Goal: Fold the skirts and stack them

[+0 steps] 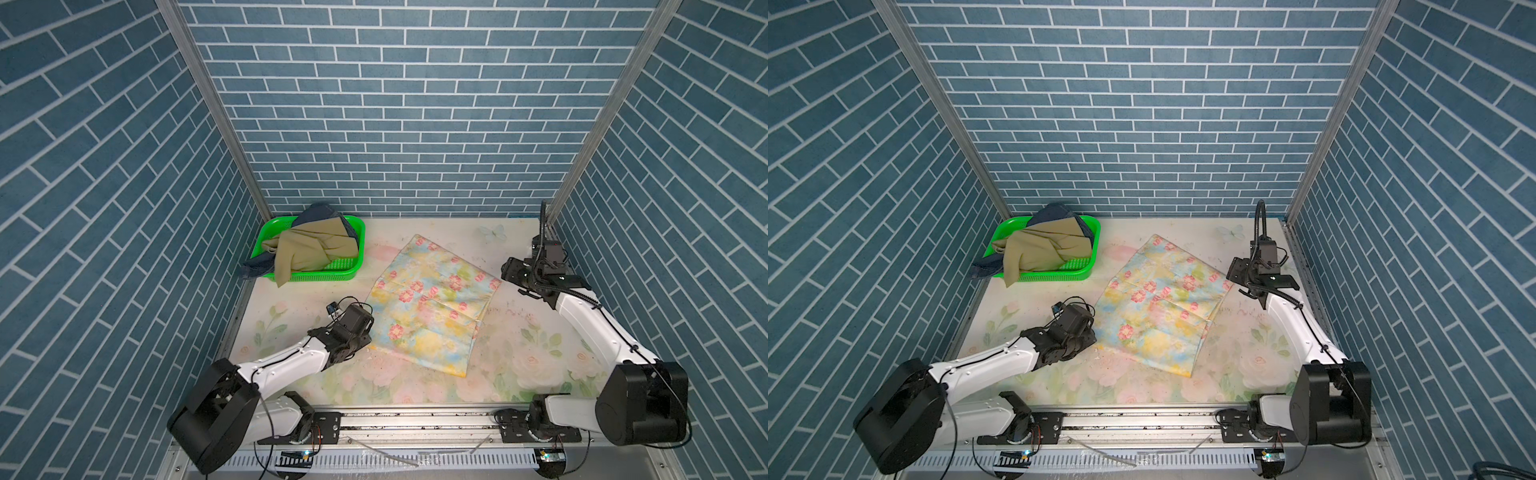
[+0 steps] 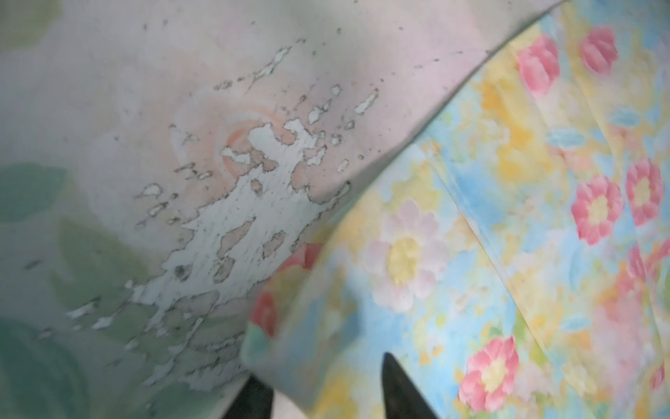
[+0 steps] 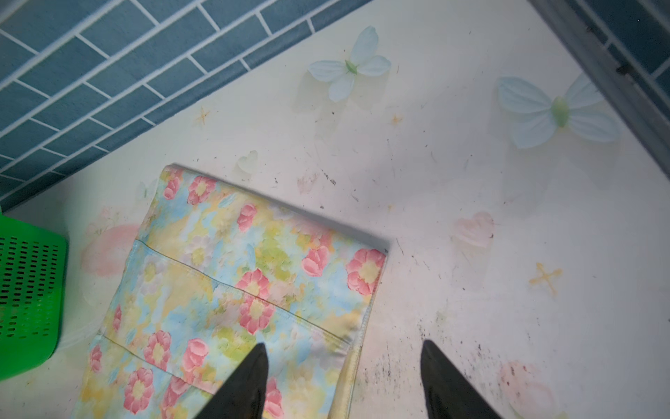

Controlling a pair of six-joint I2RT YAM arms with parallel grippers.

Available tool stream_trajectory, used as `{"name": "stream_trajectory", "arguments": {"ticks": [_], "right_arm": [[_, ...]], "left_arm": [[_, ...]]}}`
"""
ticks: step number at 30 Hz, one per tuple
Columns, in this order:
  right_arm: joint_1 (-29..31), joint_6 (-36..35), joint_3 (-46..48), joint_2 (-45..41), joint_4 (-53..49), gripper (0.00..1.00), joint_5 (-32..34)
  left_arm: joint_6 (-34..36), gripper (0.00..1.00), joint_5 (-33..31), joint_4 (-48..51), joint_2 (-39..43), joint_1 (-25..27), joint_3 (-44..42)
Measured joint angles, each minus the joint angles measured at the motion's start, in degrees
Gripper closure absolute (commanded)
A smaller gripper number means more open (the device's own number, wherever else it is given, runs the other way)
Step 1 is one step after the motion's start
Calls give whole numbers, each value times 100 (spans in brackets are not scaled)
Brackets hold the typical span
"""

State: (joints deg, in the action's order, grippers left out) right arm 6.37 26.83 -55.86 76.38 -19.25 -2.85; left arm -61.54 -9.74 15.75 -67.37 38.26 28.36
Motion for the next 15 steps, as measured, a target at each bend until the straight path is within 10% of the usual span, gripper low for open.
{"name": "stream_trajectory", "arguments": {"ticks": [8, 15], "right_arm": [[-343, 339, 96, 804, 531, 34, -776], [-409, 492, 295, 1082, 861, 34, -1025]], "left_arm": [[1902, 1, -273, 297, -83, 455, 1519], [3768, 0, 304, 219, -2260, 396, 4135]]}}
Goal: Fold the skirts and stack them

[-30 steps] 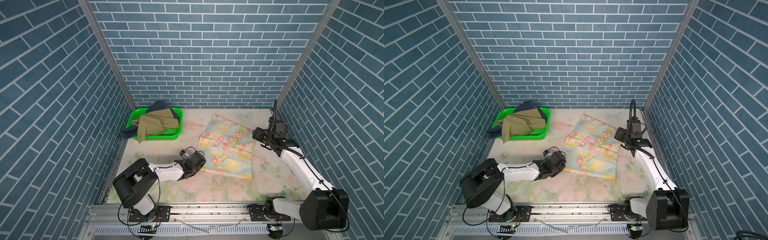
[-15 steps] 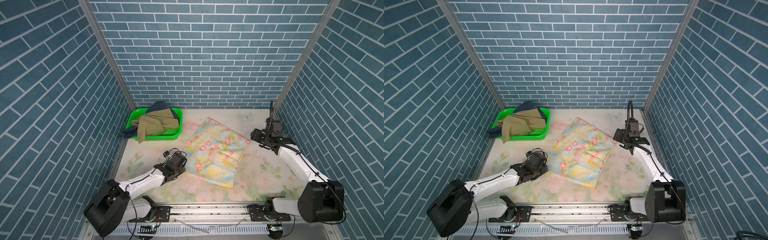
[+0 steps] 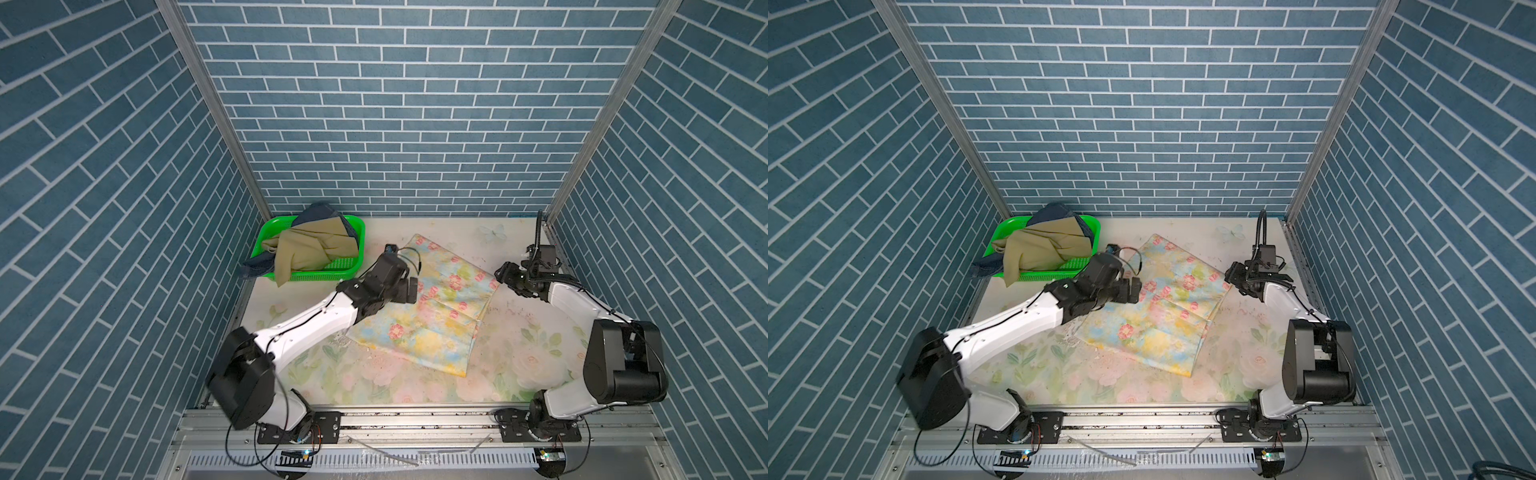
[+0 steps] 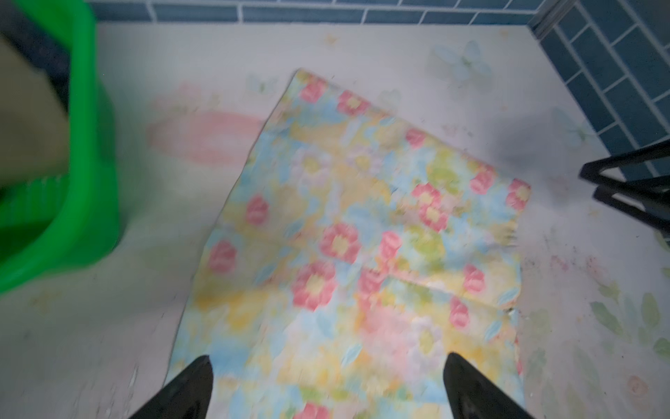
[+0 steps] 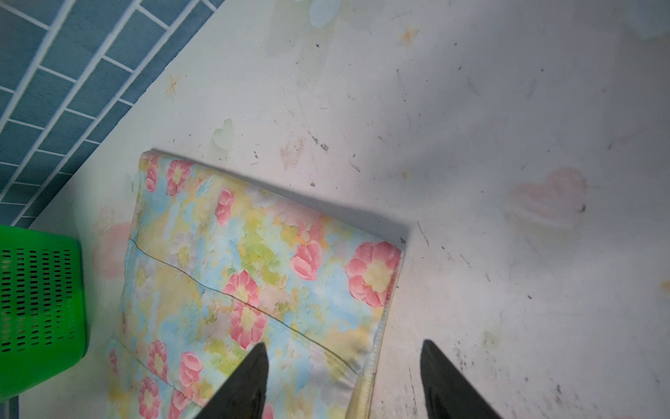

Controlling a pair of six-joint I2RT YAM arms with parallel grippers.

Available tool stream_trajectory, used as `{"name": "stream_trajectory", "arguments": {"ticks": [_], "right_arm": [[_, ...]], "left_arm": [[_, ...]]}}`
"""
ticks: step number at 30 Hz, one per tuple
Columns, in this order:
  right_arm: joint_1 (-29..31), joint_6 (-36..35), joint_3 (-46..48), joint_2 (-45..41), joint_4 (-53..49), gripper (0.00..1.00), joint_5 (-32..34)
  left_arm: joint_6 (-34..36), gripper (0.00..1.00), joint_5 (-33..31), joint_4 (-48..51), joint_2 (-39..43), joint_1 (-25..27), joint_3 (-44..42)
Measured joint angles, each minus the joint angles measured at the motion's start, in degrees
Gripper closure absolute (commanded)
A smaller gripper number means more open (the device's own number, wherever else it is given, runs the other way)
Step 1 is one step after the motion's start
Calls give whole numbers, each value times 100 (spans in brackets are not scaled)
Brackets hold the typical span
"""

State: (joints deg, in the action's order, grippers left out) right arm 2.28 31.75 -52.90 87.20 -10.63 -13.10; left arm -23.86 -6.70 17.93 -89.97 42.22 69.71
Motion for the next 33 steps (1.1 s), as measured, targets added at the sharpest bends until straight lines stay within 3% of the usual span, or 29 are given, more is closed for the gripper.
{"name": "stream_trajectory", "arguments": {"ticks": [10, 17, 22, 33], "right_arm": [[-11, 0, 225, 199, 470, 34, -24], [-11, 116, 402, 201, 966, 36, -17], [-4, 151, 494, 201, 1213, 37, -2], [162, 201, 509, 310, 1381, 38, 140]], "left_arm": [[1460, 2, 920, 205, -3141, -857, 3388], [1429, 7, 1670, 702, -5119, -1519, 5853], [1176, 8, 2009, 1143, -6258, -1641, 7451], [319, 10, 2479, 909, -7005, -1812, 7862]]}}
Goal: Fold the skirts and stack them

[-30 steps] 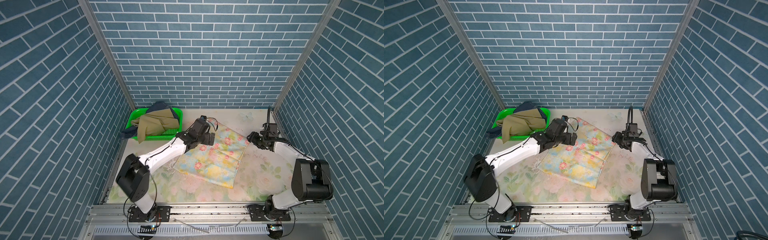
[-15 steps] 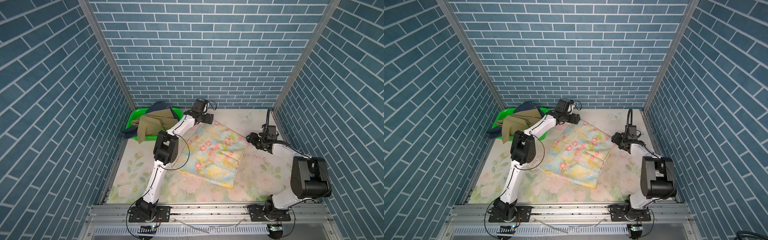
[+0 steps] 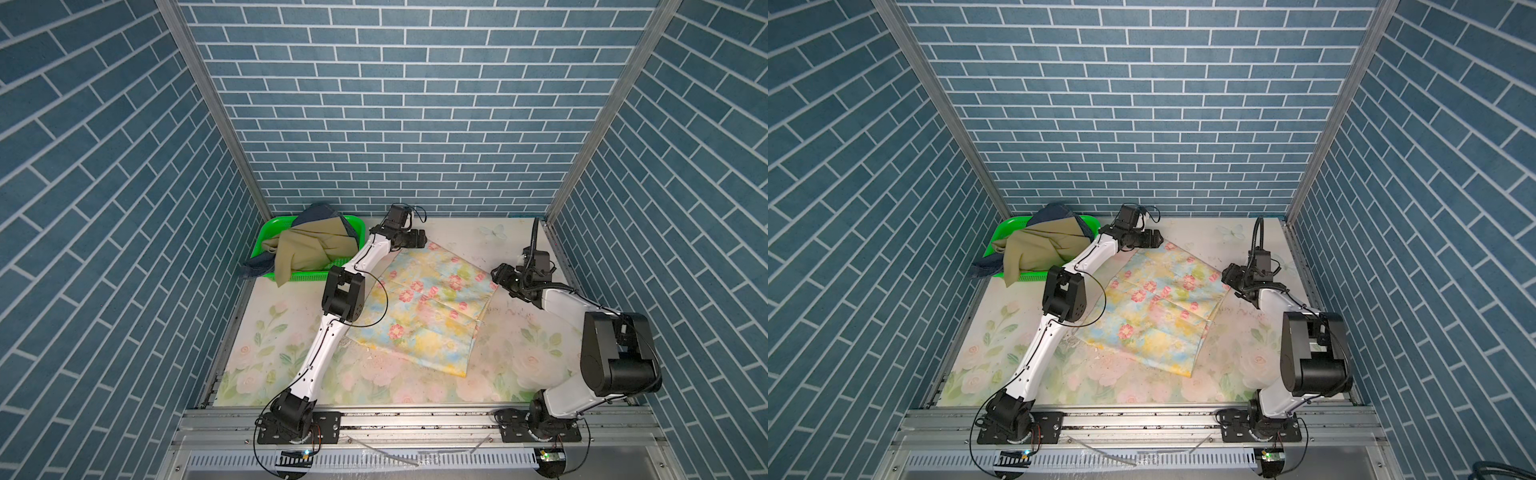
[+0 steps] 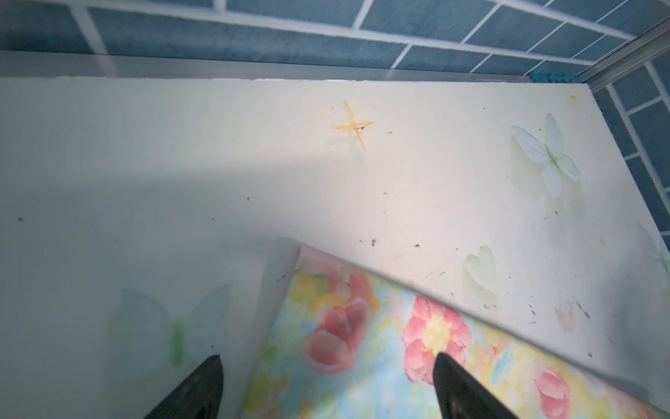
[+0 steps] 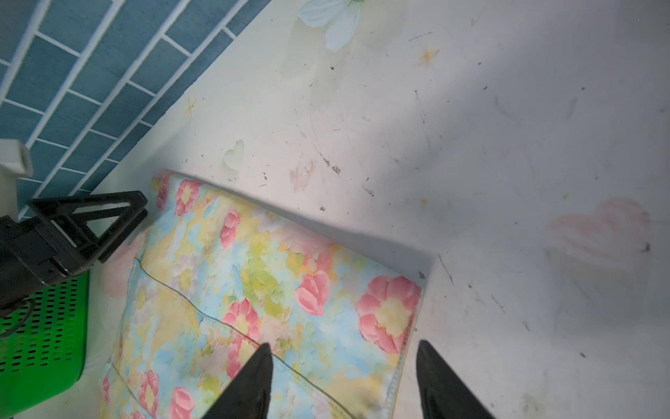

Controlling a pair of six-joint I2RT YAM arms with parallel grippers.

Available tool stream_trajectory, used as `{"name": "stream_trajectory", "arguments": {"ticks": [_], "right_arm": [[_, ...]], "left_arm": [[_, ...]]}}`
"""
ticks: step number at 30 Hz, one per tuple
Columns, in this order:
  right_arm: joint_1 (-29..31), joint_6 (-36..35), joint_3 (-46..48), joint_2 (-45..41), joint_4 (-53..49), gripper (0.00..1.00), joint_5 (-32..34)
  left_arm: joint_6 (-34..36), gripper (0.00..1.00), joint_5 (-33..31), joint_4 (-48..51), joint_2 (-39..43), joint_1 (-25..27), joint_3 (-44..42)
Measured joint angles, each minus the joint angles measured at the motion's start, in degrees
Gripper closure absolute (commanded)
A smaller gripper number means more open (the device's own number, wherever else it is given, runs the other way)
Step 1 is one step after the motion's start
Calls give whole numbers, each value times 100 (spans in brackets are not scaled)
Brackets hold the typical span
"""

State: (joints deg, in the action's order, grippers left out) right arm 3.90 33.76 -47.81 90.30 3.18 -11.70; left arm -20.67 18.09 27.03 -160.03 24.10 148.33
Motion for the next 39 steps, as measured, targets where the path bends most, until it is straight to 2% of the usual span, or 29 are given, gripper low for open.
{"name": "stream_trajectory", "arguments": {"ticks": [6, 12, 17, 21, 24, 30, 39], "right_arm": [[74, 122, 0, 358, -17, 38, 149], [87, 225, -2, 562, -15, 38, 229], [87, 243, -48, 769, 9, 39, 232], [87, 240, -297, 1005, 50, 42, 247], [83, 227, -470, 1180, 83, 51, 245], [42, 155, -817, 1620, 219, 98, 92], [55, -168, -914, 1714, 544, 100, -210]], "left_arm": [[-411, 11, 243, -297, -142, -107, 114], [-708, 17, 463, -586, -415, -120, 420], [-796, 26, 573, -614, -444, -120, 437], [-737, 25, 575, -651, -422, -120, 354], [-662, 20, 557, -667, -398, -120, 323], [-649, 18, 579, -682, -391, -122, 315], [-678, 19, 595, -710, -404, -138, 369]]}}
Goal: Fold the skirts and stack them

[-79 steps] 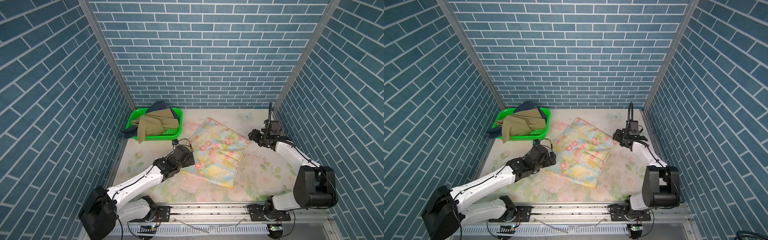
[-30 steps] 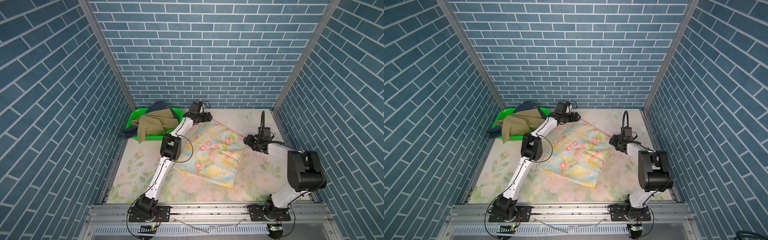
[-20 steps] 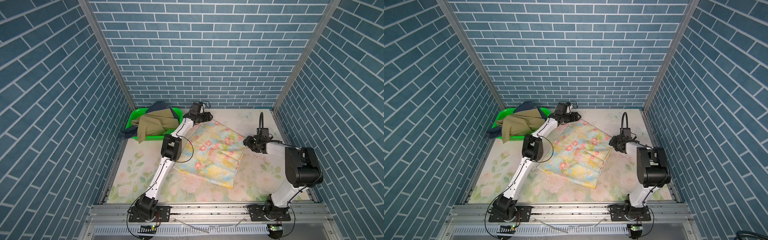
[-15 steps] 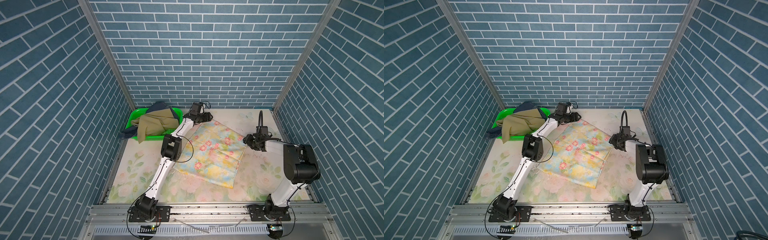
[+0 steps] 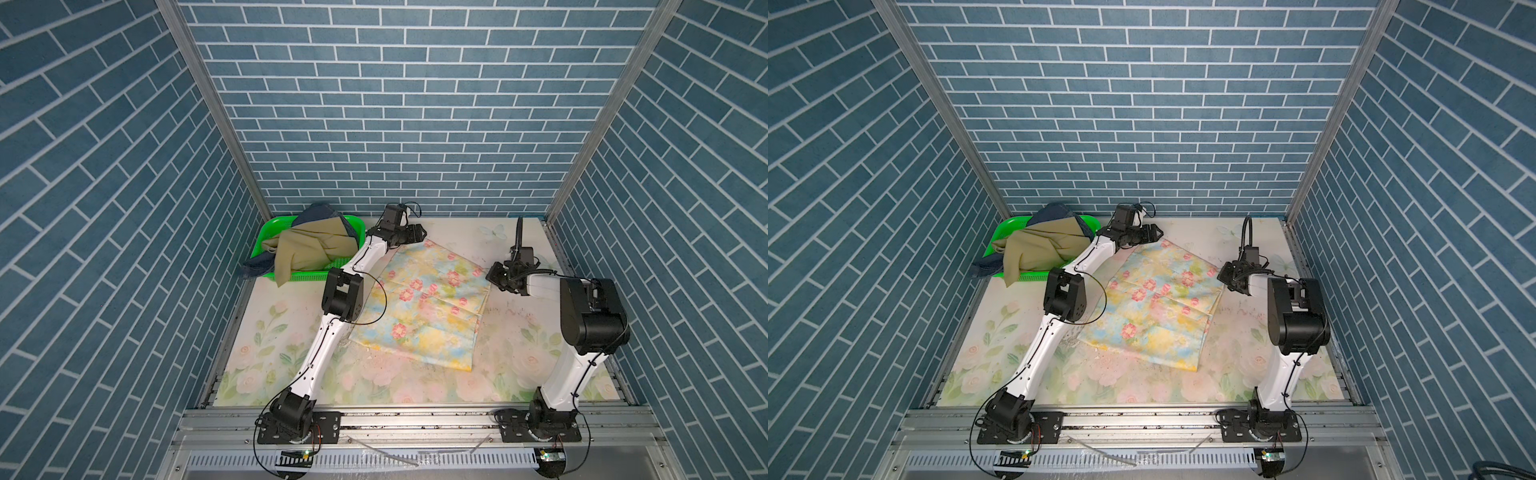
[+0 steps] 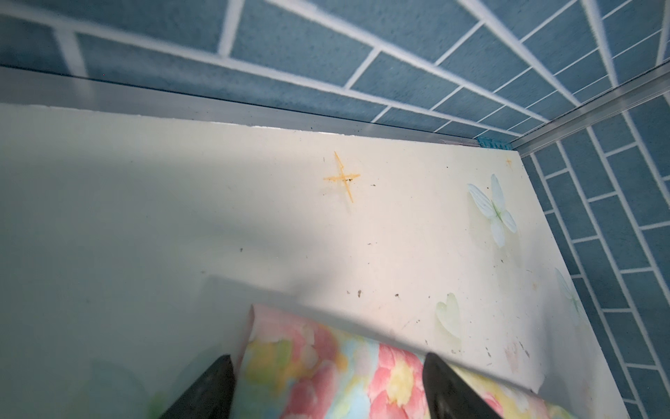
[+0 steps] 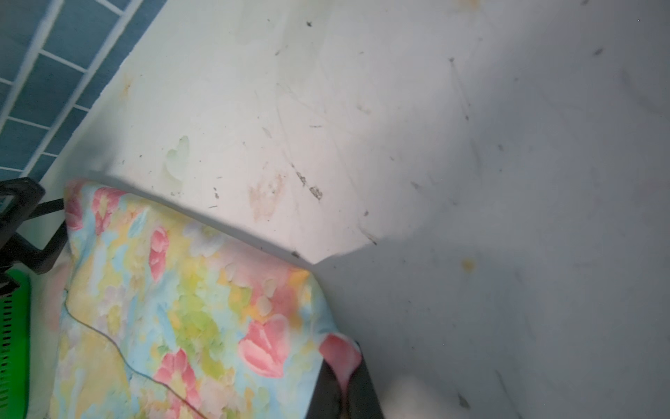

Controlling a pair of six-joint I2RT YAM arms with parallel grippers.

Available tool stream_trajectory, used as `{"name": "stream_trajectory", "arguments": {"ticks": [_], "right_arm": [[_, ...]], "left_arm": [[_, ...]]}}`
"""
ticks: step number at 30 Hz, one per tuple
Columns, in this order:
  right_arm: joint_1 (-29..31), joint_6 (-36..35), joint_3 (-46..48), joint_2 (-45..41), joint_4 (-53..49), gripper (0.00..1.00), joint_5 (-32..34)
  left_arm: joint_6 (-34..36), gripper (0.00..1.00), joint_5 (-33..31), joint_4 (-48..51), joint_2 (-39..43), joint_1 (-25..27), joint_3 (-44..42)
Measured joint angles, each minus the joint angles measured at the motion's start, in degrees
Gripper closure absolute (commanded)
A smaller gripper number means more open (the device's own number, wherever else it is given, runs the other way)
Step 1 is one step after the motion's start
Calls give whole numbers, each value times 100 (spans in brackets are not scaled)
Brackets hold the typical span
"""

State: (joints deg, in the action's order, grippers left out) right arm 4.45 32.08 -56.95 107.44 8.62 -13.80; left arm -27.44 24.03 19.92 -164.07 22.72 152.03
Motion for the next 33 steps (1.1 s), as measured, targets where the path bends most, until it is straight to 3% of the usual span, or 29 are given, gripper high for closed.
{"name": "stream_trajectory", "arguments": {"ticks": [2, 9, 11, 21, 26, 33], "right_arm": [[26, -105, 0, 0, 52, 100, -46], [210, -350, 0, 0, 133, 100, -168], [232, -393, 0, 0, 136, 100, -188], [232, -750, -216, -249, -63, 100, -151], [232, -1016, -354, -640, -151, 100, -129], [238, -1353, -354, -1375, -337, 100, -109]], "left_arm": [[-44, 26, 7, 9, -46, -11, 61], [-168, 93, 96, 42, -162, -90, 76], [-151, 100, 90, 81, -181, -107, 76], [20, 100, -87, 68, 66, -125, -205], [173, 100, -160, -74, 940, -151, -1051], [411, 100, -245, -787, 2830, -166, -2846]]}}
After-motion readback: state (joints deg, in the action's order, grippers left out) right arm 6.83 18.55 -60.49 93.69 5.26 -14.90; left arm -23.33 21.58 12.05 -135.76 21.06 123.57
